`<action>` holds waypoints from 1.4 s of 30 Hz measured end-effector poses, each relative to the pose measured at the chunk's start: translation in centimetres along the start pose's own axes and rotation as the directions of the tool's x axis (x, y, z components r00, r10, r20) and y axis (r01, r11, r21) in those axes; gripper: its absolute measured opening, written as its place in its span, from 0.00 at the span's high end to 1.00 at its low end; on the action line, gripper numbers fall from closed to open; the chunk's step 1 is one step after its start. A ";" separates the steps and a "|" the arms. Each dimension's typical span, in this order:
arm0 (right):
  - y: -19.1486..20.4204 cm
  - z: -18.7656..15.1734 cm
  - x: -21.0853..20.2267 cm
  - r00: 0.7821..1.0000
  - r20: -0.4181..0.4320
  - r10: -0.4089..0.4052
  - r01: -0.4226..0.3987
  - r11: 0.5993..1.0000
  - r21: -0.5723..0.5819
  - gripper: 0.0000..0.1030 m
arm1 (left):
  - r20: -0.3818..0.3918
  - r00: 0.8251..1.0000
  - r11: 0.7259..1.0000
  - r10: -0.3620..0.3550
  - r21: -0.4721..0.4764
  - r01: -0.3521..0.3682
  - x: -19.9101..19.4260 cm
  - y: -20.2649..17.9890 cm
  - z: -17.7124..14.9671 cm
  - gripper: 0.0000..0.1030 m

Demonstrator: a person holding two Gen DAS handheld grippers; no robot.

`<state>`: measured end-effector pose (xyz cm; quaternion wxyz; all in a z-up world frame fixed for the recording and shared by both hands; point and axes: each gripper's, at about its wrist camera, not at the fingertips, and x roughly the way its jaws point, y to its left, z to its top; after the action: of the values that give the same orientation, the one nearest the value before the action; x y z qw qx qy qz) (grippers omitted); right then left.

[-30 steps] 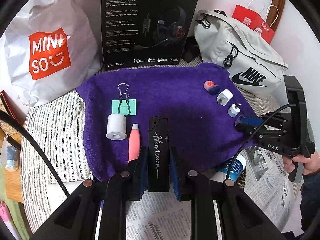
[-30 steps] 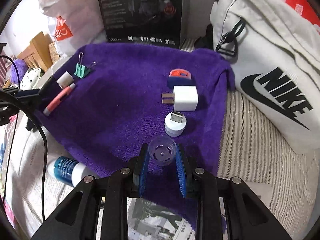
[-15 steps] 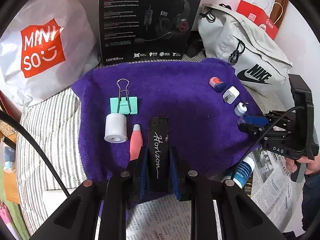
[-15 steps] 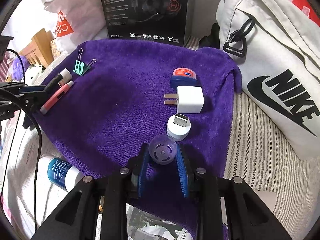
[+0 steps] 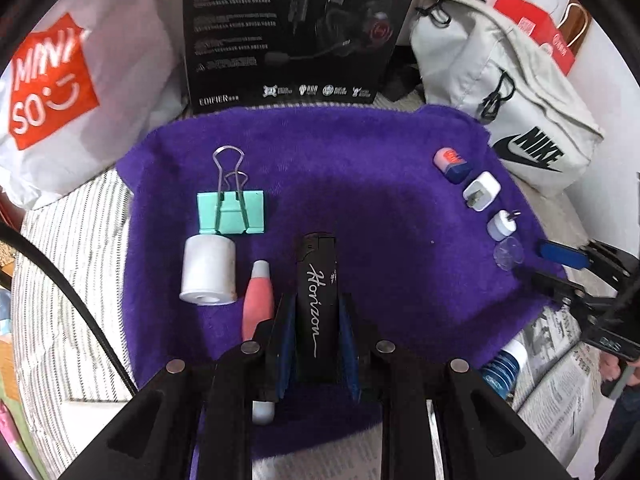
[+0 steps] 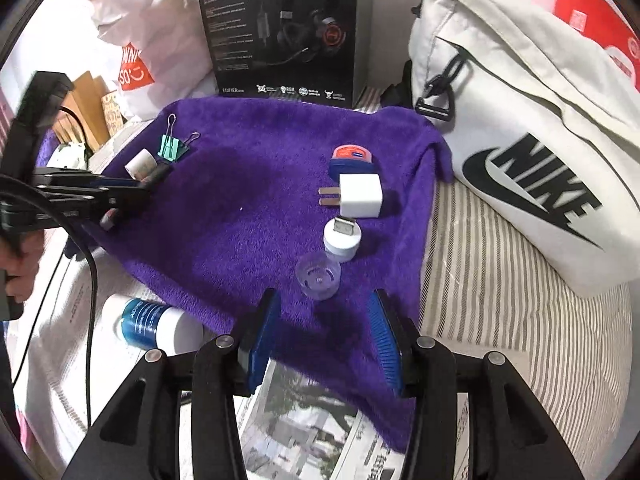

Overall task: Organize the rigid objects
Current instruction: 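Lower the Horizon tube beside the marker while the right tool sets the cup down, then grasp the white-blue Vaseline bottle on the newspaper with the left tool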

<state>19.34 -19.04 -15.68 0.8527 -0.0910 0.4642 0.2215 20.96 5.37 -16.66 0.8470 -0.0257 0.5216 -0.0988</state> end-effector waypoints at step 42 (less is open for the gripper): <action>-0.3 -7.1 -7.3 0.998 0.060 -0.012 0.006 0.995 0.098 0.48 | 0.036 0.999 0.991 0.019 0.135 -0.024 -6.3 -5.8 -5.2 0.46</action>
<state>10.71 -24.05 -13.54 0.8707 -0.0445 0.4482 0.1974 12.73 1.22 -12.64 0.8567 0.0356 0.4993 -0.1244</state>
